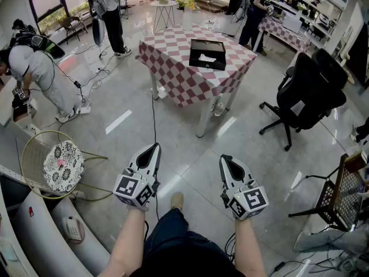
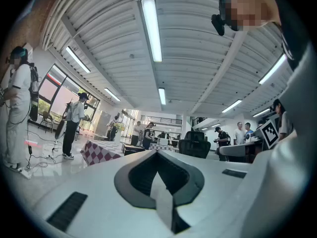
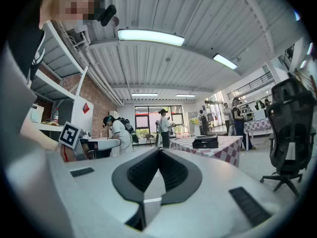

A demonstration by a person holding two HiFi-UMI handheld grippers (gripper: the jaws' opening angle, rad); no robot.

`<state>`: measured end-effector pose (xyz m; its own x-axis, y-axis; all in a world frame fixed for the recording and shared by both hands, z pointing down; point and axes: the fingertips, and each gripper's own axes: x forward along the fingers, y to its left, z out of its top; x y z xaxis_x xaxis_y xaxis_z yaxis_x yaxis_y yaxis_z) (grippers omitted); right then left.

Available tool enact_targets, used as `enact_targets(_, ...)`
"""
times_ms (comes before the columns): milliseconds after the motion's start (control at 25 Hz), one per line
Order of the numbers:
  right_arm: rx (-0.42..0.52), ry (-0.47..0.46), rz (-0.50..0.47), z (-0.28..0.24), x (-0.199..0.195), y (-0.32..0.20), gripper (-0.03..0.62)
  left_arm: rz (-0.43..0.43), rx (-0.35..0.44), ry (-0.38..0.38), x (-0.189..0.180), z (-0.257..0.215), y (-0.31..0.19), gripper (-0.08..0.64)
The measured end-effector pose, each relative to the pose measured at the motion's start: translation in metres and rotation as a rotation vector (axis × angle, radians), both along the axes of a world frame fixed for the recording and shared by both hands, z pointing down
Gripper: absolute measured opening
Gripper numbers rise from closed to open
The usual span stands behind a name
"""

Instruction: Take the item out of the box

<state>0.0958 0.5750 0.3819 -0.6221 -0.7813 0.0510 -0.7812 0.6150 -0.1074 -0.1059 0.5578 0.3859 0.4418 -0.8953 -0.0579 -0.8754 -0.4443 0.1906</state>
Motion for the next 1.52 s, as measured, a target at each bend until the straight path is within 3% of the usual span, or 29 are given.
enact_targets(880, -0.036, -0.014, 0.030, 0.011, -0.005, -0.160, 0.005, 0.047, -0.021, -0.010, 0.002, 0.008, -0.168, 0.000)
enact_targets(1200, -0.001, -0.047, 0.074, 0.005, -0.011, -0.222, 0.005, 0.095, 0.002, -0.030, -0.003, 0.003, -0.234, 0.000)
enact_targets(1520, 0.002, -0.045, 0.084, 0.009, -0.023, -0.259, 0.005, 0.143, 0.001, -0.040, -0.006, 0.011, -0.269, 0.000)
